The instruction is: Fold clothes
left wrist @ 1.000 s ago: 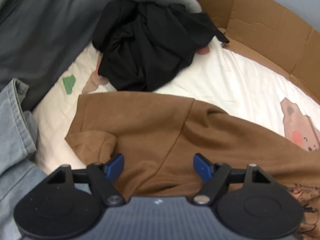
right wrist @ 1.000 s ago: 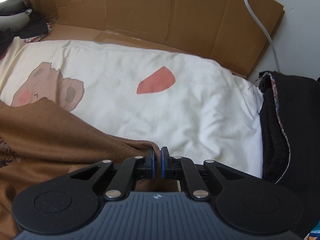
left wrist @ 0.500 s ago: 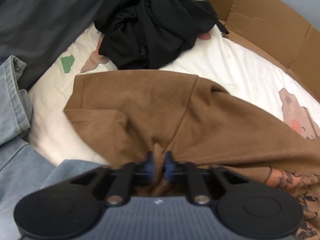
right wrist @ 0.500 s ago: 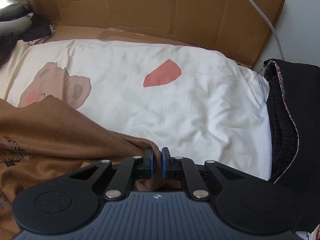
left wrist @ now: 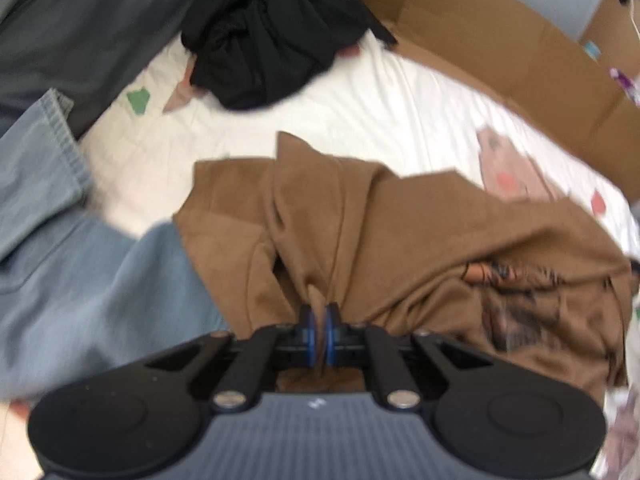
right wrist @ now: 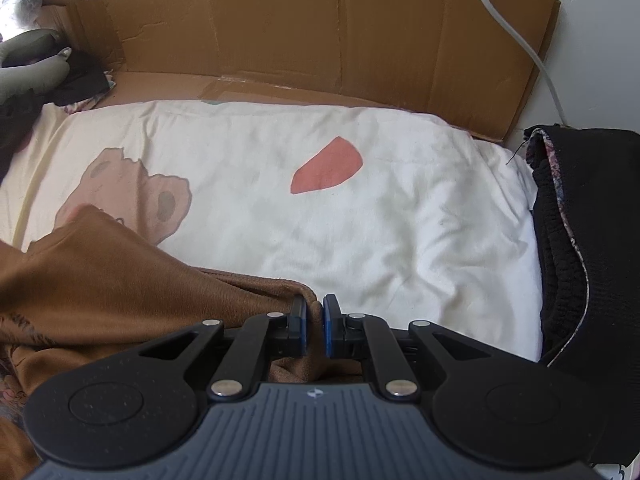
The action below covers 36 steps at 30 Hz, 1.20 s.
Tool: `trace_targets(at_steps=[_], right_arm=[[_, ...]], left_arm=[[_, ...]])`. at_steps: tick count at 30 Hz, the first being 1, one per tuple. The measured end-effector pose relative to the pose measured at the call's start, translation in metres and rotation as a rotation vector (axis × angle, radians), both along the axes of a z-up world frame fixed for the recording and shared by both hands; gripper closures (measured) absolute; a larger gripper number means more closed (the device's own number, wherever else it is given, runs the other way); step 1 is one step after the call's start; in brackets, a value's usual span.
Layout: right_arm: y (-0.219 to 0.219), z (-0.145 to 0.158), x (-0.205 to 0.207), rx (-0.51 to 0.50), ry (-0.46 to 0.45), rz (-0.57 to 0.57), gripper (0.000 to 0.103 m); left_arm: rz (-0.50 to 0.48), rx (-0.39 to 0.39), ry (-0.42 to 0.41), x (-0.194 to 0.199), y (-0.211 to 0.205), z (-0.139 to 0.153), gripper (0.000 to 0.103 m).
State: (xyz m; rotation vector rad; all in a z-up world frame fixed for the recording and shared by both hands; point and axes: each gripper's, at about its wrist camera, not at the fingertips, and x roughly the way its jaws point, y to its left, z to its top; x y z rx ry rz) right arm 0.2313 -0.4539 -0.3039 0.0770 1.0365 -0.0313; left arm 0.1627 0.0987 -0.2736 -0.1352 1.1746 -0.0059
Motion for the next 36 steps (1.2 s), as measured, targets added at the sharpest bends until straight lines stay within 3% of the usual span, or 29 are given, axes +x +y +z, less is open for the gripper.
trace_targets(at_steps=[10, 15, 17, 18, 23, 32, 36], right_arm=[[-0.002, -0.003, -0.025, 0.013, 0.041, 0.046, 0.097], [-0.004, -0.010, -0.036, 0.013, 0.064, 0.046, 0.097], [-0.005, -0.013, -0.037, 0.014, 0.068, 0.040, 0.097], [-0.005, -0.014, -0.037, 0.015, 0.068, 0.037, 0.097], [-0.007, -0.018, -0.034, 0.016, 0.066, 0.028, 0.096], [-0.007, -0.022, -0.034, 0.024, 0.070, 0.017, 0.096], [-0.008, -0.024, -0.037, 0.028, 0.078, 0.022, 0.096]], left_arm=[[0.044, -0.073, 0.164, -0.076, -0.005, -0.021, 0.097], [0.026, -0.096, 0.210, -0.089, -0.015, -0.041, 0.097], [0.012, -0.102, 0.220, -0.086, -0.016, -0.040, 0.091], [0.002, -0.084, 0.217, -0.084, -0.016, -0.035, 0.091], [-0.025, -0.060, 0.164, -0.073, -0.002, -0.003, 0.071], [-0.045, 0.005, 0.010, -0.032, 0.013, 0.022, 0.074], [-0.056, 0.047, -0.050, -0.006, 0.010, 0.015, 0.077]])
